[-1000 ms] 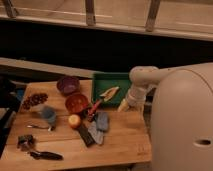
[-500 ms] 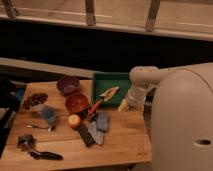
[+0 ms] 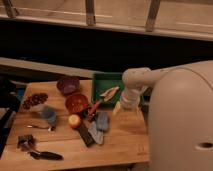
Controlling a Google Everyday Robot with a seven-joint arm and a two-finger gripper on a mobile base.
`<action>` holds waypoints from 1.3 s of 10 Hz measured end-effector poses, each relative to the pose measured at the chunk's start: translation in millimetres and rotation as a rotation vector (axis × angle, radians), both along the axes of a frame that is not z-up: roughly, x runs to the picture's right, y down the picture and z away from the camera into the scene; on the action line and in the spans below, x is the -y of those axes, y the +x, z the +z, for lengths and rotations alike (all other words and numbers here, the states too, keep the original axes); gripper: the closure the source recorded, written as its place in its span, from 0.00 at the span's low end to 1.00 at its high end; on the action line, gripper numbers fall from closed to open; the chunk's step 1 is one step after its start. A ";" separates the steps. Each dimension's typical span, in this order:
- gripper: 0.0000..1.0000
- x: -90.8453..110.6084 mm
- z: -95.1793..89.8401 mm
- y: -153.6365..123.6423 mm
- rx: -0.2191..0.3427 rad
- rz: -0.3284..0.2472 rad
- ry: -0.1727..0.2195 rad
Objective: Place towel in purple bowl
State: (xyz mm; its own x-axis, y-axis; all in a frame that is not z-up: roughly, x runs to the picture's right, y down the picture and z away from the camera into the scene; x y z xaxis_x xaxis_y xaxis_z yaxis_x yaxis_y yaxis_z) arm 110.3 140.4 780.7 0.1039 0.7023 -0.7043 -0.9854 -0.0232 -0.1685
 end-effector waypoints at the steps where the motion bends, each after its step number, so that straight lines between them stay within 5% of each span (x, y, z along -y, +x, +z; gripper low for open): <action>1: 0.26 -5.8 -4.5 -16.9 0.045 -0.036 -0.001; 7: 0.26 -42.4 -23.3 -80.0 0.230 -0.148 -0.075; 13: 0.26 -47.4 -22.3 -81.3 0.234 -0.146 -0.090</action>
